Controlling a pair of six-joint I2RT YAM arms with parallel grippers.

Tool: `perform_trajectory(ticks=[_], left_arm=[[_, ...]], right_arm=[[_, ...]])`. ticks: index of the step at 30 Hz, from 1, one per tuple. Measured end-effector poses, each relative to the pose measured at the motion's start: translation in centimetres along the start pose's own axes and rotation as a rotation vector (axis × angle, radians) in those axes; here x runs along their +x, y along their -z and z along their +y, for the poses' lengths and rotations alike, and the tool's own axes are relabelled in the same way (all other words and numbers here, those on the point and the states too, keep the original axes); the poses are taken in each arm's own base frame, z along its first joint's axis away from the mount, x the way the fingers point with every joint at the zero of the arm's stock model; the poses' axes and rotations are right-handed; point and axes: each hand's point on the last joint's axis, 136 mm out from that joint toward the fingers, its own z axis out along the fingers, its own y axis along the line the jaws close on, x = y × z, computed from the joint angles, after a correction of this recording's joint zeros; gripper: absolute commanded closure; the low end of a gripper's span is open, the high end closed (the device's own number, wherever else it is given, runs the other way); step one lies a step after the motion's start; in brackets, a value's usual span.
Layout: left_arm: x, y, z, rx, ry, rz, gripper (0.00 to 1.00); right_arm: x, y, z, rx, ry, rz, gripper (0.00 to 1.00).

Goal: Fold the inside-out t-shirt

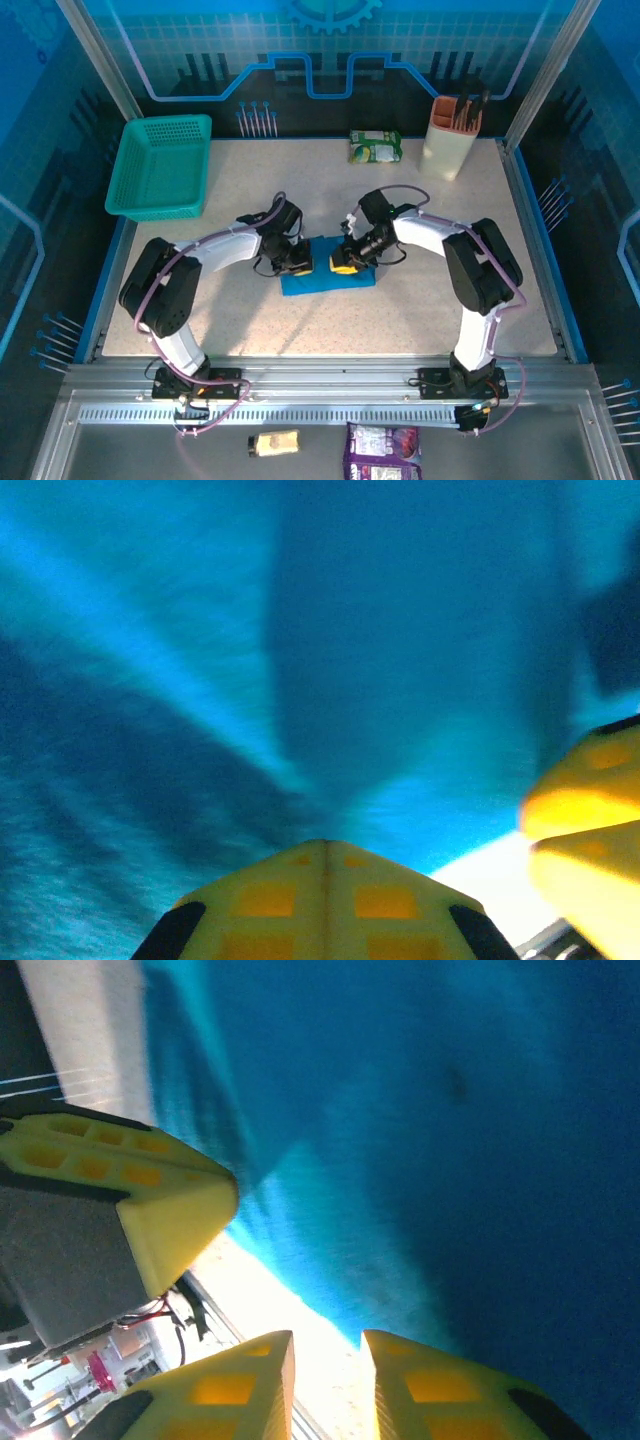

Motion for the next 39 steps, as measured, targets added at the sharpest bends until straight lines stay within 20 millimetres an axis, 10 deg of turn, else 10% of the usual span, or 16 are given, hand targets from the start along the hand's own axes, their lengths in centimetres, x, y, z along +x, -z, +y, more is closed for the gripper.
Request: perform_trajectory(ticks=[4, 13, 22, 30, 39], left_arm=[[0.6, -1.2, 2.1, -0.024, 0.040, 0.028, 0.99], [-0.4, 0.1, 2.5, 0.003, 0.059, 0.001, 0.96], [-8.5, 4.8, -0.9, -0.054, -0.021, -0.184, 0.98], [-10.1, 1.3, 6.2, -0.200, 0.075, -0.088, 0.99], [-10.6, 1.9, 5.6, -0.171, 0.054, -0.116, 0.91]], right_arm=[[0.4, -0.6, -3.1, 0.083, -0.036, 0.019, 0.78], [0.5, 1.2, -2.2, 0.125, -0.007, -0.002, 0.77], [-6.9, 5.4, 1.9, 0.104, 0.083, -0.174, 0.78], [-8.7, 4.4, -5.1, 0.231, -0.049, -0.160, 0.78], [-8.1, 6.3, -6.5, 0.324, -0.051, -0.190, 0.67]])
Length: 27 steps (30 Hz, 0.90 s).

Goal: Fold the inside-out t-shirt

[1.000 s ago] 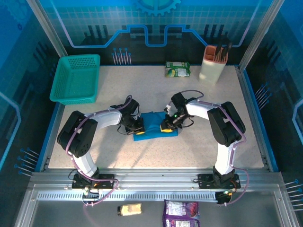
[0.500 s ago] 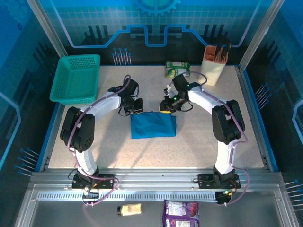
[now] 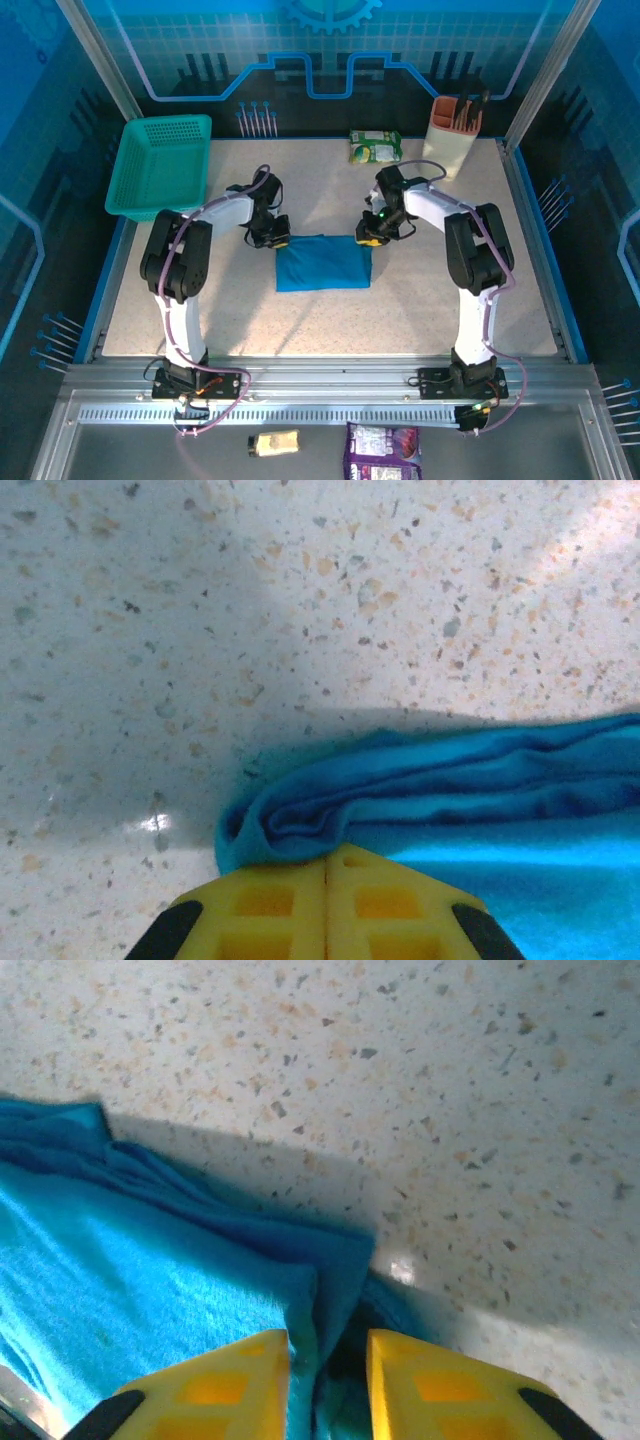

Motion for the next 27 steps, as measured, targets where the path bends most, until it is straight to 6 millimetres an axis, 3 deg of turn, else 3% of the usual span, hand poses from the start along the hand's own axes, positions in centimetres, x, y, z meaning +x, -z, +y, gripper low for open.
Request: perform_trajectory(ticks=[4, 7, 10, 15, 23, 27], left_arm=[[-0.2, 2.9, -0.9, 0.038, -0.012, -0.061, 0.89], [-0.6, 5.3, -1.6, 0.071, -0.022, -0.116, 0.92], [-0.4, 6.2, -1.3, 0.085, -0.012, -0.126, 0.93], [1.5, 4.3, -0.6, 0.114, 0.012, -0.038, 0.96], [2.2, 0.4, -0.7, 0.156, 0.039, 0.061, 0.97], [2.0, -0.6, -0.6, 0.147, 0.060, 0.086, 0.98]], right_arm=[[-0.3, 1.6, 1.0, -0.019, 0.033, -0.038, 0.60], [-0.3, 1.4, 1.0, -0.021, 0.044, -0.034, 0.58], [-0.3, 0.8, 0.7, -0.016, 0.041, -0.019, 0.58], [-0.3, -0.4, 0.5, -0.026, 0.038, 0.010, 0.65], [-0.2, -0.6, 2.2, -0.063, 0.059, 0.018, 1.00], [0.2, 0.6, 3.1, -0.049, 0.075, 0.002, 1.00]])
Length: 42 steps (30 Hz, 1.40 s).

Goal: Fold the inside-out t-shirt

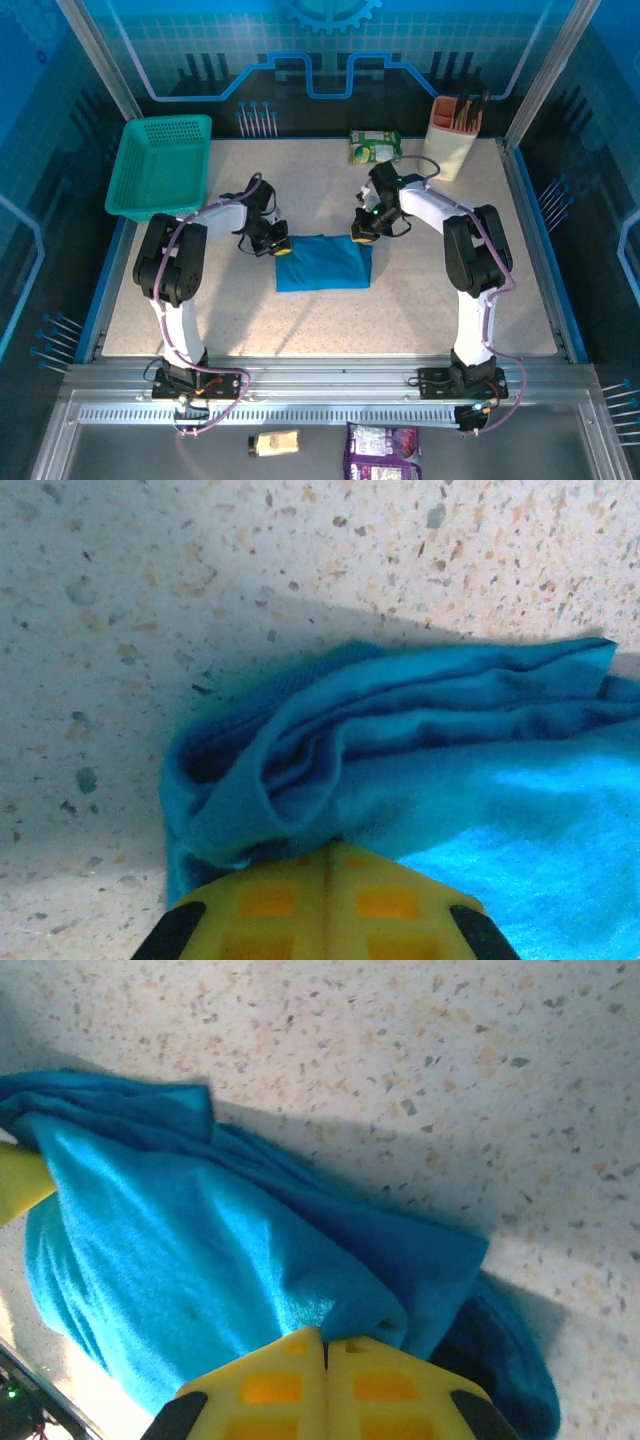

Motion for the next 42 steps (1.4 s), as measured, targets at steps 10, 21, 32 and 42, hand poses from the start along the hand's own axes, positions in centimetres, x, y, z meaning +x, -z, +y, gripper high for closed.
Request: perform_trajectory(ticks=[10, 21, 32, 42], left_arm=[[-0.7, -0.3, 0.0, -0.011, 0.013, 0.011, 0.99], [-0.7, -0.6, -0.5, 0.041, 0.006, 0.011, 0.97], [-0.5, 2.2, -2.1, 0.072, -0.033, -0.044, 0.95], [3.2, 4.8, -10.9, 0.124, -0.216, -0.088, 0.95]], right_arm=[[1.9, 3.7, 0.3, 0.074, 0.007, -0.070, 1.00], [3.0, -0.7, -5.4, 0.139, -0.073, -0.058, 1.00], [0.6, 1.1, -4.1, 0.121, -0.024, -0.174, 1.00], [-1.2, 3.1, -3.9, 0.158, 0.000, -0.271, 0.99]])
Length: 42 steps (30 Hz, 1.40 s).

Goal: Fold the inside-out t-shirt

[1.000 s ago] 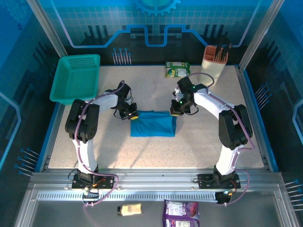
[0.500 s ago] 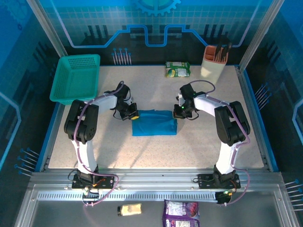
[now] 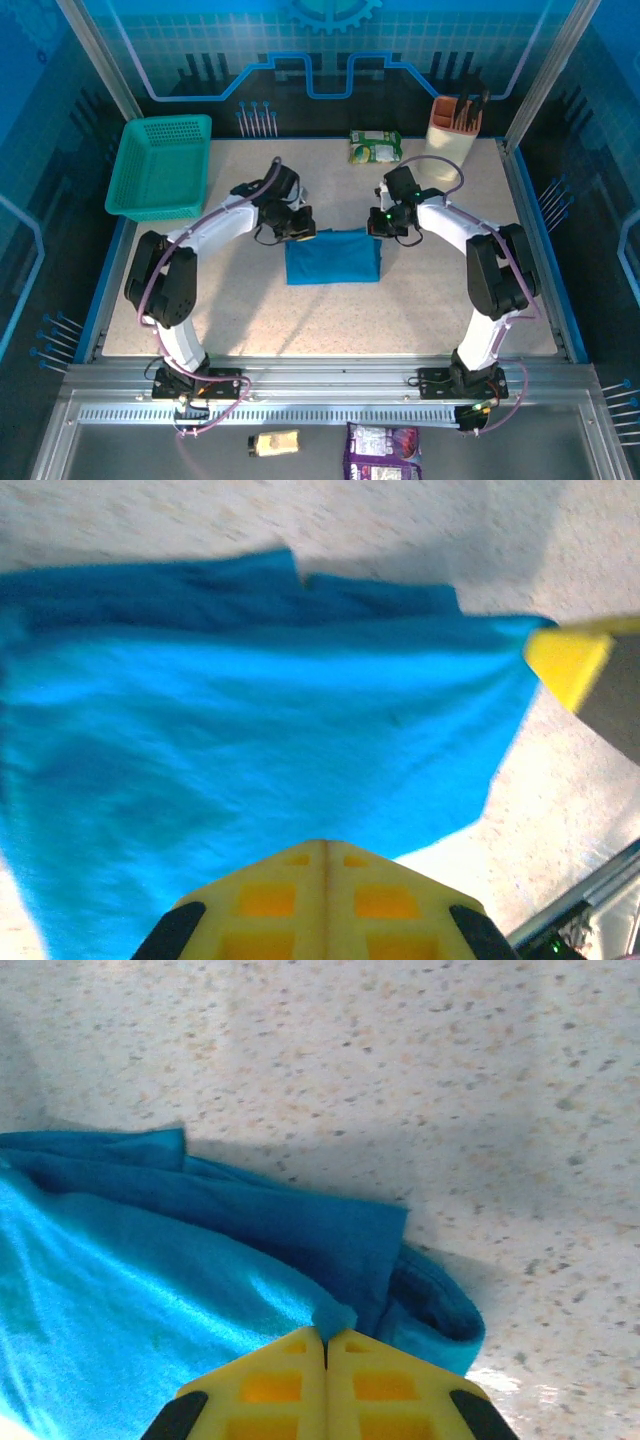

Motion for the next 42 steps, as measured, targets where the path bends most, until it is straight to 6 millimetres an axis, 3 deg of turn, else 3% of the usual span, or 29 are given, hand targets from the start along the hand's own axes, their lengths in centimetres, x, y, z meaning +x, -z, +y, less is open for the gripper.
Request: perform_trajectory(ticks=[3, 4, 6, 8, 12, 17, 20, 24, 28, 30, 34, 38, 42], left_arm=[[1.7, -1.0, -1.8, 0.005, -0.027, 0.033, 0.96], [2.2, -1.6, -2.2, 0.001, -0.032, 0.047, 0.96], [2.9, -2.9, -2.6, -0.006, -0.032, 0.073, 0.96], [3.7, -4.5, -2.4, -0.024, -0.025, 0.106, 0.96], [4.7, -6.9, -2.1, -0.058, -0.013, 0.152, 0.98], [3.9, -8.1, -4.4, -0.046, -0.056, 0.135, 1.00], [3.2, -8.4, -5.3, -0.047, -0.071, 0.117, 1.00], [2.2, -9.3, -4.9, -0.094, -0.080, 0.108, 1.00], [2.6, -11.2, -2.7, -0.166, -0.077, 0.144, 1.00], [3.0, -12.0, -2.0, -0.182, -0.071, 0.163, 1.00], [3.0, -12.1, -2.0, -0.179, -0.071, 0.164, 1.00], [3.0, -12.1, -2.0, -0.178, -0.071, 0.164, 1.00], [3.0, -12.2, -2.0, -0.175, -0.072, 0.162, 1.00]], right_arm=[[0.1, -0.9, -1.6, 0.068, -0.015, 0.006, 0.95], [0.3, -1.2, -2.2, 0.096, -0.026, 0.012, 0.88], [0.6, -1.3, -3.2, 0.142, -0.042, 0.020, 0.66], [0.7, -1.0, -3.9, 0.184, -0.052, 0.019, 0.61], [1.1, 0.4, -4.1, 0.208, -0.049, 0.016, 0.61], [2.0, 3.1, -1.4, 0.045, -0.049, 0.009, 0.68], [2.6, 2.8, 0.4, -0.093, -0.064, 0.042, 0.70], [3.6, 0.9, 1.7, -0.228, -0.093, 0.122, 0.70], [5.1, -2.3, 0.1, -0.203, -0.148, 0.225, 0.72], [5.6, -3.0, -0.7, -0.173, -0.163, 0.253, 0.72], [4.9, -1.8, -0.8, -0.153, -0.153, 0.228, 0.68], [3.8, 0.6, -1.0, -0.135, -0.135, 0.166, 0.60], [3.6, 1.8, -1.3, -0.099, -0.100, 0.137, 0.48]])
